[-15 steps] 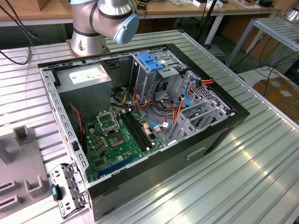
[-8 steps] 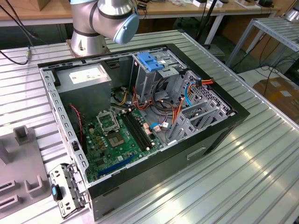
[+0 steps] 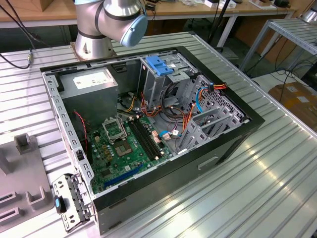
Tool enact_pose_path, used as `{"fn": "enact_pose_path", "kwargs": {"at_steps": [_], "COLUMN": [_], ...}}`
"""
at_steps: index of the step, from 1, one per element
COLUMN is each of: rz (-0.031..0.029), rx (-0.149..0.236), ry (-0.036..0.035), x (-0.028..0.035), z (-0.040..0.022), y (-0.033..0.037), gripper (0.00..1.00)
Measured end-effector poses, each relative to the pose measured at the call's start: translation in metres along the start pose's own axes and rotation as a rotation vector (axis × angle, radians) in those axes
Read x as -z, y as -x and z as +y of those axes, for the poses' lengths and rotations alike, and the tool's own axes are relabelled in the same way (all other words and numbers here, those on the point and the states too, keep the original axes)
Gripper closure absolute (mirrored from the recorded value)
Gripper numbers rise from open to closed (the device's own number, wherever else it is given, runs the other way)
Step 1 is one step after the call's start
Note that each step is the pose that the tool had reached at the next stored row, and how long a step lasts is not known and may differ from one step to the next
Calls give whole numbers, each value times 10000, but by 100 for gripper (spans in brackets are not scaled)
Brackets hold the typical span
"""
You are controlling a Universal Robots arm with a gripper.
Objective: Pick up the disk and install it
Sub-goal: 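Pick up the disk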
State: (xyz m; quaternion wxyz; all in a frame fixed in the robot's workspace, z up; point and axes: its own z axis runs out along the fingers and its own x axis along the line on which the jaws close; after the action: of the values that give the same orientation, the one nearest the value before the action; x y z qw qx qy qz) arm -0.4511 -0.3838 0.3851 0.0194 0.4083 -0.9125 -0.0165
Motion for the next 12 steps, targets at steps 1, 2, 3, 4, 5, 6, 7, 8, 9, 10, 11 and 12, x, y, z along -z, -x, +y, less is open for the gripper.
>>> {"fn": "enact_pose_path", "kwargs": {"at_steps": [1, 2, 3, 4, 5, 6, 7, 8, 9, 10, 11, 12], "rz": [4, 10, 15, 22, 31, 35, 41, 49, 58, 69, 88, 95], "rx": [97, 236, 327, 490, 643, 785, 913, 1091, 1288, 1528, 1903, 2098], "ry": [-2, -5, -7, -11, -14, -18, -21, -25, -29, -35, -42, -47], "x": [0, 0, 0, 0, 1, 0, 0, 0, 0, -1, -2, -4], "z": [-1, -2, -2, -5, -8, -10, -12, -14, -15, -16, -16, -16], "y": [1, 1, 2, 5, 7, 9, 11, 13, 12, 13, 13, 14], "gripper": [89, 89, 89, 89, 89, 89, 89, 89, 89, 89, 89, 89]}}
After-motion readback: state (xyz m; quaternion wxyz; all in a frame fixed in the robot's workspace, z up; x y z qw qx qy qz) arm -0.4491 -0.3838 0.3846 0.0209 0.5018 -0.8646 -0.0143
